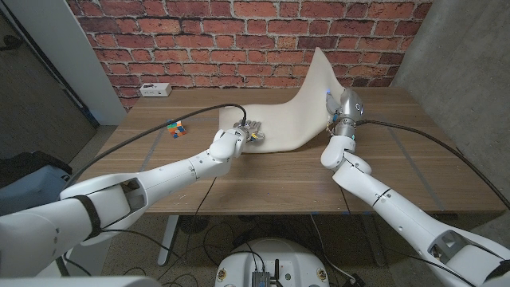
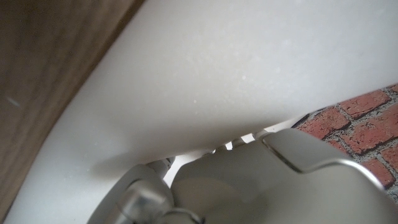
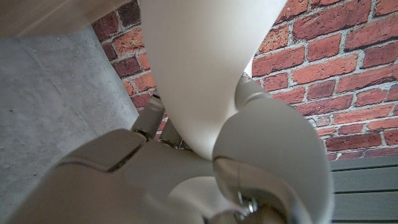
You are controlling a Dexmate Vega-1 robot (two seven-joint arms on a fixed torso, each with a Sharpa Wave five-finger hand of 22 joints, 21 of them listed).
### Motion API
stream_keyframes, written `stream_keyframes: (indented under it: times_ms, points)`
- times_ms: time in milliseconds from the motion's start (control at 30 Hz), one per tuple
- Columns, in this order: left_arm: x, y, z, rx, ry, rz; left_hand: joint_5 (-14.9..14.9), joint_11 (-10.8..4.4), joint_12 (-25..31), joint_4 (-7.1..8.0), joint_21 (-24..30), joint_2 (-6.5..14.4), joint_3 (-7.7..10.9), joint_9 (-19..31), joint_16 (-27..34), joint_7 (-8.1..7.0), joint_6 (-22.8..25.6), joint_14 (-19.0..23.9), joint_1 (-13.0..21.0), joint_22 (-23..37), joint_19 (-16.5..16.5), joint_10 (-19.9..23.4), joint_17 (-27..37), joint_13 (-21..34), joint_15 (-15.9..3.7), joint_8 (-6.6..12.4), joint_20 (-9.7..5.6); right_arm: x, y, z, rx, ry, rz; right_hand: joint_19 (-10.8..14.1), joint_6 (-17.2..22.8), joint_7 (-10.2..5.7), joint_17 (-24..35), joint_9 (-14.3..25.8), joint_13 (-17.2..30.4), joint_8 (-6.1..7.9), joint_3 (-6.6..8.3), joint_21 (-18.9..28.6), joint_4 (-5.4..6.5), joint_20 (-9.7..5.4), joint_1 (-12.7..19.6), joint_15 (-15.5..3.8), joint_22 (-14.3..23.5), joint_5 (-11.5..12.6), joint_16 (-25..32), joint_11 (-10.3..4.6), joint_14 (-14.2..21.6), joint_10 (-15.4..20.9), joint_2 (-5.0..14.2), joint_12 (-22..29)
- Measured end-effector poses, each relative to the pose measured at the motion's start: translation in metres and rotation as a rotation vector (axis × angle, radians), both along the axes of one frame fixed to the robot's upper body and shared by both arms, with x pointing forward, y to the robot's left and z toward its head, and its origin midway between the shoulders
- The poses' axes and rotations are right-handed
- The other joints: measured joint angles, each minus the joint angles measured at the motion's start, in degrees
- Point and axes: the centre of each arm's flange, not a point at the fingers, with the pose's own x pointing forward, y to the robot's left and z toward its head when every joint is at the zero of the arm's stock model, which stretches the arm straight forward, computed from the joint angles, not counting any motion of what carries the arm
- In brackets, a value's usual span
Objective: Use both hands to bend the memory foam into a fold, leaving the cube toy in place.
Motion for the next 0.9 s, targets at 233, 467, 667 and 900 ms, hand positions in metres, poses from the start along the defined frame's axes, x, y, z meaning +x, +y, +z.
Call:
stream_keyframes:
  times_ms: [233,467,667,900]
  points:
    - [0.000,0.000,0.000,-0.001,0.001,-0.003,0.00,0.00,0.18,0.03,0.00,0.00,-0.04,0.02,0.00,0.00,0.00,-0.01,0.00,-0.01,0.00,0.00,0.05,0.00,-0.01,0.08,0.00,-0.003,0.016,0.005,-0.104,-0.018,-0.047,-0.22,0.00,-0.01,-0.03,-0.02,0.42,0.00,0.17,0.00,0.17,0.21,0.00,0.00,0.00,0.00,-0.53,-0.32,0.00,0.31,0.00,0.42]
    - [0.000,0.001,0.000,-0.002,0.003,-0.005,0.00,0.00,0.23,-0.02,0.00,0.00,-0.10,0.02,-0.01,0.00,0.00,-0.01,0.00,-0.01,0.00,0.00,0.04,0.00,-0.01,0.08,0.01,-0.006,0.030,0.010,-0.198,-0.036,-0.084,-0.52,0.50,-0.10,-0.03,-0.01,0.79,-0.17,0.12,0.21,0.61,-0.09,-0.01,-0.22,0.00,-0.01,-0.75,-0.33,0.42,0.30,-0.01,0.65]
    - [0.000,0.001,-0.001,-0.002,0.004,-0.007,0.00,0.00,0.23,-0.02,0.00,0.00,-0.10,0.01,-0.01,0.00,0.00,-0.02,0.00,-0.02,0.00,-0.01,0.04,0.00,-0.02,0.07,0.01,-0.009,0.046,0.015,-0.286,-0.061,-0.111,-0.52,0.60,-0.01,-0.03,0.02,0.94,-0.18,0.17,0.44,0.65,-0.09,-0.02,-0.22,-0.01,-0.01,-1.15,-0.44,0.42,0.41,-0.02,0.67]
    - [0.000,0.002,-0.001,-0.004,0.003,-0.008,0.00,-0.01,0.16,-0.02,-0.01,0.00,-0.11,-0.03,0.18,0.00,0.00,-0.04,0.00,-0.03,-0.01,-0.01,0.00,0.00,-0.03,0.03,0.01,-0.011,0.063,0.017,-0.393,-0.101,-0.153,-0.84,0.61,-0.02,-0.29,0.02,0.94,-0.21,0.17,0.44,0.65,-0.41,-0.25,-0.32,-0.01,-0.01,-1.19,-0.64,0.91,0.60,-0.25,0.66]
